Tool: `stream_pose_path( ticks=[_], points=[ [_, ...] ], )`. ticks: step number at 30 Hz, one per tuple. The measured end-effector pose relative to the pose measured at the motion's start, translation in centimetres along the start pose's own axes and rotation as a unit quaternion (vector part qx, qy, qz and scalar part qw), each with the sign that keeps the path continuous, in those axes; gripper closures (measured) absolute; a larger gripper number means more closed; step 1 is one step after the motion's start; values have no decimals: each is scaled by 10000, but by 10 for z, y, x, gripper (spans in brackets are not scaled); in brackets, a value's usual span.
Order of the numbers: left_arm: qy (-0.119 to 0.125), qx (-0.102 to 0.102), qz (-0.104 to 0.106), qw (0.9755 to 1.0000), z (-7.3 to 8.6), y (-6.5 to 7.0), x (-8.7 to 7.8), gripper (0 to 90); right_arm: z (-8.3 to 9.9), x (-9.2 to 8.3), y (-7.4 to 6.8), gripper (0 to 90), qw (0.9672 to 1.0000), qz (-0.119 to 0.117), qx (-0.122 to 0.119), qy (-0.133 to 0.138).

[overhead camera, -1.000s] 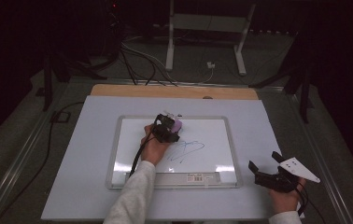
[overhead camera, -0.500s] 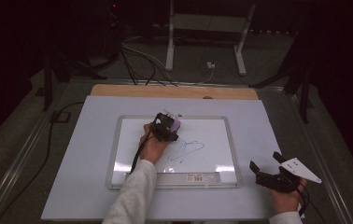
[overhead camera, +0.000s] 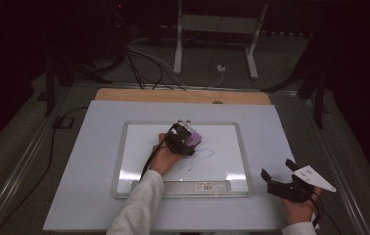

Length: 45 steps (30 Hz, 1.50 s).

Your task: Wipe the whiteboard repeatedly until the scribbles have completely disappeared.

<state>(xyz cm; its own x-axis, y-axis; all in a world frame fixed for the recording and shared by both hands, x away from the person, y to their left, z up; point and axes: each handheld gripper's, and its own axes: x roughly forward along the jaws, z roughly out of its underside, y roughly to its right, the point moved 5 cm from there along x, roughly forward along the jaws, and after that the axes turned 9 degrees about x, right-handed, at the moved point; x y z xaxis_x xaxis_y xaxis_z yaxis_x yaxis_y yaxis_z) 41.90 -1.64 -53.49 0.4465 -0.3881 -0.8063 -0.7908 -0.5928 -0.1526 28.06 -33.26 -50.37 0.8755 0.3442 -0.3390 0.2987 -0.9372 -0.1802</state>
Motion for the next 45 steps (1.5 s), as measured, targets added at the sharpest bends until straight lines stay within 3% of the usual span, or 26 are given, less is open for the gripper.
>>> stream_pose_path(
  ticks=[3,8,10,12,14,17,21,25,29,30,33,37,39,41,45],
  points=[
    [24,-37,51,10000,2,-1,-1,417,0,-1,1,1,10000,13,3,9],
    [-66,-361,-301,9989,11,-20,-3,417,0,-2,2,1,10000,30,21,17],
    [-87,-499,-346,9981,15,-27,-5,417,0,-2,2,1,10000,37,31,20],
    [-103,-510,-360,9980,17,-27,-6,418,0,-2,2,1,10000,40,25,18],
    [-135,-462,-372,9981,17,-25,-8,417,0,-2,2,1,10000,43,26,14],
    [-130,-324,-178,9992,19,-15,-11,417,0,-2,2,0,10000,38,21,11],
    [-39,-130,70,9999,23,3,-17,417,0,-2,2,1,10000,41,27,9],
    [27,215,420,9989,27,28,-26,417,0,-2,0,1,10000,26,14,11],
    [25,439,439,9981,30,39,-31,417,0,-2,1,1,10000,37,14,8],
    [55,379,457,9982,31,38,-30,417,0,-2,1,1,10000,36,19,10],
    [17,221,217,9995,33,26,-29,417,0,-3,1,1,10000,45,11,34],
    [-111,-216,-178,9995,39,-4,-28,417,0,-3,3,1,10000,58,33,36],
    [-128,-439,-159,9988,41,-11,-27,417,0,-3,3,1,10000,57,26,33],
    [-143,-365,-246,9989,40,-9,-28,417,0,-3,2,0,10000,50,29,27],
    [-67,-82,6,9999,37,13,-30,417,0,-2,1,1,10000,48,14,13]
  ],
)
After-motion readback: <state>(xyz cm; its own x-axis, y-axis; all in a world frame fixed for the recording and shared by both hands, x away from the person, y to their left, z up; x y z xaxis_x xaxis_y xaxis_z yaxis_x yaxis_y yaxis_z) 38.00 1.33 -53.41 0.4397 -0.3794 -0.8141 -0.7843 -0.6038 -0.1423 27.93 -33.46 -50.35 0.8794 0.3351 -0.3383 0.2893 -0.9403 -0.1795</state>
